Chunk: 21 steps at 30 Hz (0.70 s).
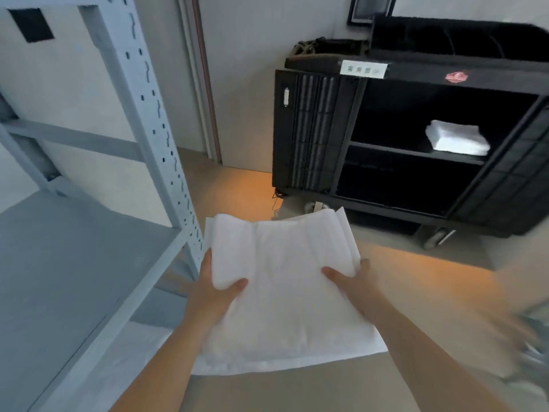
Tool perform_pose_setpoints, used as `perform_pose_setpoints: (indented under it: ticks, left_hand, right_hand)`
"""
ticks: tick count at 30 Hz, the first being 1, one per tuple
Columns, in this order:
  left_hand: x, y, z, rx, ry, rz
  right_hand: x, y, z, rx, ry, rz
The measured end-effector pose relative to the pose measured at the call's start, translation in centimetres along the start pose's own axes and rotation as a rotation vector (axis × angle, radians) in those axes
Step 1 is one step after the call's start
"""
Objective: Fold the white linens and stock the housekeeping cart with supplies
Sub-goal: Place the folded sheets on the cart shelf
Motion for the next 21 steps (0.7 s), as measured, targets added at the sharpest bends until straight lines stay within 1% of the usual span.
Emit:
perform_pose_setpoints:
  ticks: [5, 11, 15, 21]
  left_hand:
    - [-7.9, -5.8, 6.1, 0.005, -0.073, -0.11]
    - [-15.1, -14.0, 12.2, -0.059, -0.071, -0.231]
    - [-19.3, -21.8, 15.5, -0.109, -0.093, -0.294]
    - [-24.5, -33.6, 21.4, -0.153, -0.11, -0.4]
  right_hand:
    - [8.5, -4.0, 2.2, -0.062, -0.043, 0.134]
    - [14.9, -11.0, 3.0, -0.122, -0.062, 0.224]
    - [18.0, -17.8, 2.2, -0.15, -0.074, 0.28]
    - [22.9, -27.4, -1.0, -0.21, -0.095, 0.365]
Point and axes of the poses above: each hand's wrist, its own y-axis away from the middle knuckle, its own x-axis out of the back of the hand, z = x × y, the point moved 2 cm from there along -y, towards the middle knuckle, and after that the axes turned 10 degrees about -z, right-handed, at the moved point
